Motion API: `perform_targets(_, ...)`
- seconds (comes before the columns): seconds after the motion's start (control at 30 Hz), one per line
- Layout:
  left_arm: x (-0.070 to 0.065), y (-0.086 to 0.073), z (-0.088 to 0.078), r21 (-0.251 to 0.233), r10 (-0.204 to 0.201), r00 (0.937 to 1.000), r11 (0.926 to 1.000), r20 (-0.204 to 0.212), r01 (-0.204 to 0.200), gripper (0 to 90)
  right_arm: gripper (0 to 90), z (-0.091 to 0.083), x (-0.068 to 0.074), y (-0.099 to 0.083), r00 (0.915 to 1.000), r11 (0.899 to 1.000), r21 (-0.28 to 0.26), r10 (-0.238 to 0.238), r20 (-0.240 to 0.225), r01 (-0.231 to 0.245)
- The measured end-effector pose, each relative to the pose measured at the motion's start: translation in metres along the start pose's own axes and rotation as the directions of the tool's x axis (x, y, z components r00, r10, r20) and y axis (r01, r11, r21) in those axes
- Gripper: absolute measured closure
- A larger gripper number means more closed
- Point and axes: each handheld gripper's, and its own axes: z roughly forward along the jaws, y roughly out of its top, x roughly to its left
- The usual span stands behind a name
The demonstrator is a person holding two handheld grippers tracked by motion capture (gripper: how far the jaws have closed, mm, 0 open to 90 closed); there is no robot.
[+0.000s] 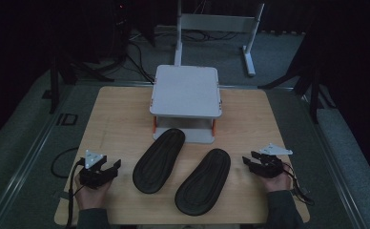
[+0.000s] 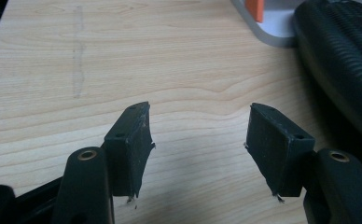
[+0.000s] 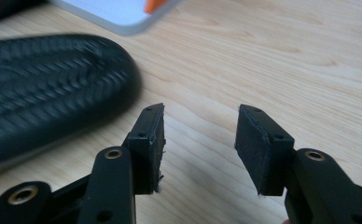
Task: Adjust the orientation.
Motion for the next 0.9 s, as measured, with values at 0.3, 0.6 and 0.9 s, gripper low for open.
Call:
perform_targets(0.3, -0.02, 0.011, -0.015, -0.037, 0.068, 0.9971, 0.9971, 0.033, -0.067, 38.7, 43.5, -0.012, 0.016, 0.013, 0.9989, 0.999, -0.019, -0.041, -0.02, 0.041)
perform_targets(0.6, -0.053, 0.03, -0.034, -0.063, 0.133, 0.9839, 0.99, 0.119, -0.126, 39.9, 41.5, -0.018, 0.033, 0.022, 0.9919, 0.993, -0.022, -0.117, -0.049, 0.116)
perform_targets(0.9, -0.099, 0.047, -0.047, -0.069, 0.16, 0.9546, 0.9867, 0.251, -0.147, 39.7, 41.1, -0.015, 0.05, 0.028, 0.9844, 0.988, -0.032, -0.151, -0.091, 0.148)
